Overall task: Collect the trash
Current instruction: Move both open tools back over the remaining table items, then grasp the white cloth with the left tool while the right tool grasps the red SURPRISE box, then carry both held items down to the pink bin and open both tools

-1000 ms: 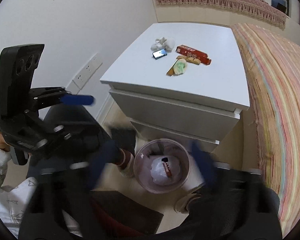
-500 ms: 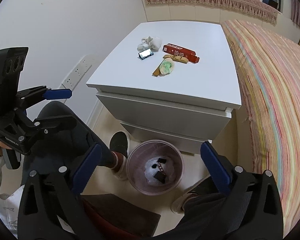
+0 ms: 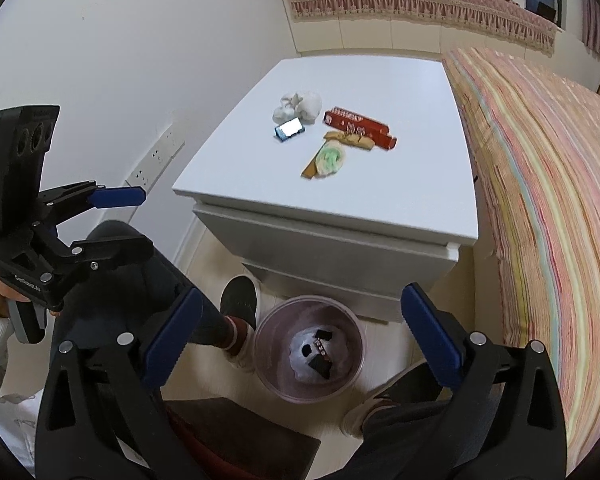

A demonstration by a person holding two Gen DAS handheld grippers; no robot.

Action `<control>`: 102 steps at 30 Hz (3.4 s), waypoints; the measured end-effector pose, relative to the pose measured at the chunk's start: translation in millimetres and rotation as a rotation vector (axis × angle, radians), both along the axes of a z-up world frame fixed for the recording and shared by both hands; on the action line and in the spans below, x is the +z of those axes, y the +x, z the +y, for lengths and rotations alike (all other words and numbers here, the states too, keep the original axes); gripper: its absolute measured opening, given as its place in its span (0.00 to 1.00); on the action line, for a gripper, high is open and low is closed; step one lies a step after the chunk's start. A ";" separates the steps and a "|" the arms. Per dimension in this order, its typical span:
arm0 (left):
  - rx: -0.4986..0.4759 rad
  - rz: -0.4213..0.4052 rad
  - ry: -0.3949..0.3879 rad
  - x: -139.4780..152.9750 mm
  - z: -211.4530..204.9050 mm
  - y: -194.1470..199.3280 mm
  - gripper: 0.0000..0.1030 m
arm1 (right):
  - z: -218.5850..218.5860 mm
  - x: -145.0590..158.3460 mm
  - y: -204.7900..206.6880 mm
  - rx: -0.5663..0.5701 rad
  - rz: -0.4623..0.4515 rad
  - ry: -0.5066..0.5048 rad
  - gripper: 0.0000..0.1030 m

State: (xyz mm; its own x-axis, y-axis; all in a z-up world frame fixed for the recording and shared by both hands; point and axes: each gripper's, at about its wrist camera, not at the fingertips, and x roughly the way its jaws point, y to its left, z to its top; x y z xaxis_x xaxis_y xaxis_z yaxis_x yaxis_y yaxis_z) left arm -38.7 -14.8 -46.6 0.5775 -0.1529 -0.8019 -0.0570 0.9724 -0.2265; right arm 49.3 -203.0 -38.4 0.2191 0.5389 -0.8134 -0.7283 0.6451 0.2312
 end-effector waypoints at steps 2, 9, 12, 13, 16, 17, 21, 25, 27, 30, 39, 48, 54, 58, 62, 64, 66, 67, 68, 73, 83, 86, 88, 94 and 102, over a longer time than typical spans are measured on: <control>0.004 -0.004 0.001 1.8 2.8 3.6 0.93 | 1.1 3.7 5.0 -0.002 -0.010 0.007 0.95; 0.023 -0.037 -0.001 13.6 19.0 21.7 0.93 | 13.3 21.6 33.7 0.006 -0.058 0.018 0.95; 0.022 -0.047 0.021 19.1 24.7 34.4 0.93 | 20.6 28.6 49.4 0.014 -0.080 0.022 0.95; 0.022 -0.048 0.024 20.5 27.2 39.2 0.93 | 23.3 29.9 54.8 0.016 -0.085 0.020 0.95; 0.021 -0.047 0.030 24.2 34.5 54.9 0.93 | 33.4 32.1 72.2 0.033 -0.093 0.014 0.95; 0.021 -0.047 0.032 25.0 36.4 58.9 0.93 | 36.8 31.8 77.7 0.040 -0.095 0.009 0.95; 0.020 -0.039 0.031 26.6 48.4 83.3 0.93 | 53.4 26.2 102.4 0.082 -0.096 -0.014 0.95; 0.014 -0.028 0.025 24.1 58.7 106.2 0.93 | 66.9 16.8 124.3 0.101 -0.081 -0.027 0.95; 0.010 -0.018 0.012 19.9 62.9 116.4 0.93 | 74.8 10.0 135.4 0.110 -0.076 -0.037 0.95; 0.011 0.005 0.000 9.6 70.1 133.0 0.93 | 84.4 0.3 148.4 0.123 -0.076 -0.054 0.95; 0.023 0.054 -0.081 -27.2 86.3 171.8 0.93 | 110.2 -33.4 176.3 0.157 -0.028 -0.090 0.78; 0.028 0.071 -0.124 -43.5 91.7 184.0 0.72 | 117.5 -53.4 187.7 0.162 0.007 -0.100 0.48; 0.035 0.070 -0.101 -42.7 91.7 182.8 0.43 | 120.4 -52.4 191.7 0.151 0.000 -0.101 0.22; 0.038 0.059 -0.067 -39.1 89.4 180.3 0.20 | 118.4 -50.6 192.6 0.129 -0.016 -0.100 0.14; 0.040 0.043 -0.034 -32.3 87.8 176.8 0.10 | 115.9 -47.7 192.0 0.116 -0.020 -0.093 0.14; 0.042 0.036 -0.029 -30.5 89.0 178.0 0.08 | 113.9 -44.5 192.3 0.102 -0.025 -0.083 0.14; 0.043 0.028 -0.027 -27.1 88.8 175.3 0.08 | 110.8 -39.7 192.8 0.091 -0.031 -0.073 0.14; 0.043 0.026 -0.024 -26.9 90.0 176.6 0.08 | 109.6 -38.3 193.8 0.088 -0.033 -0.070 0.14; 0.044 0.023 -0.020 -26.6 89.7 177.9 0.07 | 108.0 -35.0 193.0 0.086 -0.037 -0.065 0.14; 0.048 0.005 -0.008 -15.7 89.2 170.9 0.07 | 103.1 -20.7 187.8 0.074 -0.059 -0.048 0.14; 0.022 -0.035 0.015 12.9 73.4 148.3 0.07 | 84.6 12.1 155.5 0.066 -0.090 -0.004 0.14; 0.008 -0.048 0.032 20.7 63.8 132.5 0.07 | 76.1 20.7 138.6 0.063 -0.100 0.000 0.14; -0.004 -0.055 0.046 25.6 56.1 121.4 0.07 | 69.4 25.4 126.7 0.059 -0.105 0.006 0.14; -0.034 -0.078 0.076 36.2 33.4 86.9 0.07 | 45.5 35.5 86.5 0.046 -0.109 0.030 0.14; -0.072 -0.090 0.091 35.6 4.7 46.8 0.07 | 21.6 37.2 39.9 0.046 -0.097 0.044 0.14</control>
State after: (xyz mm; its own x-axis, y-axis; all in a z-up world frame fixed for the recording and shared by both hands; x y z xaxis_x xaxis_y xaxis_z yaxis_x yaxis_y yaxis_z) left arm 8.1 -10.1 -10.9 0.6379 -0.1257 -0.7598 0.0298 0.9899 -0.1387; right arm 89.2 -181.4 -1.1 0.2700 0.5848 -0.7649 -0.7771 0.6014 0.1855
